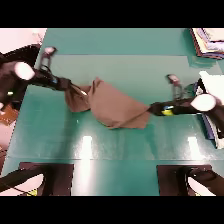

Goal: Fold the shirts.

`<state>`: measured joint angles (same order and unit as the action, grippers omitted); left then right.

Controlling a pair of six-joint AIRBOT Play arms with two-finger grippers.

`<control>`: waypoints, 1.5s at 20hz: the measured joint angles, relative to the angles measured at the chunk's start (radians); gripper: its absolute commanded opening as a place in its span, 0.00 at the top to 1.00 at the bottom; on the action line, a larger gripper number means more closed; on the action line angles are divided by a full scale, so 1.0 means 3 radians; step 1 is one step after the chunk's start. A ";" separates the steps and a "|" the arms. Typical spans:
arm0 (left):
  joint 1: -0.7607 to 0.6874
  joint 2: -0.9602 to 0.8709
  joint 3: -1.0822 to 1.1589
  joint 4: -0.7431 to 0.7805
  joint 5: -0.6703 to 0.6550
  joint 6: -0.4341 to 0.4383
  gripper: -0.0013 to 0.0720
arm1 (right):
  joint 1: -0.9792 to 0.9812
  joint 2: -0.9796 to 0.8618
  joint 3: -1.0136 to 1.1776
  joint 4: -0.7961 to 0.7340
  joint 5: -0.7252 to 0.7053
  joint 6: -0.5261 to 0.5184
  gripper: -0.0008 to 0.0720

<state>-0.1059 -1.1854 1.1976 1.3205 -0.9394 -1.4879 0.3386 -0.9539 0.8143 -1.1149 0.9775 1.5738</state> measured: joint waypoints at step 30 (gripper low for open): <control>0.0094 0.0853 0.1204 0.0099 -0.0721 0.0173 0.94 | -0.1040 -0.0739 0.3684 -0.0675 0.1615 -0.0546 0.97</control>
<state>-0.0776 -0.9295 1.5589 1.3502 -1.1557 -1.4361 0.0265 -1.1755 1.9194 -1.3174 1.4620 1.4101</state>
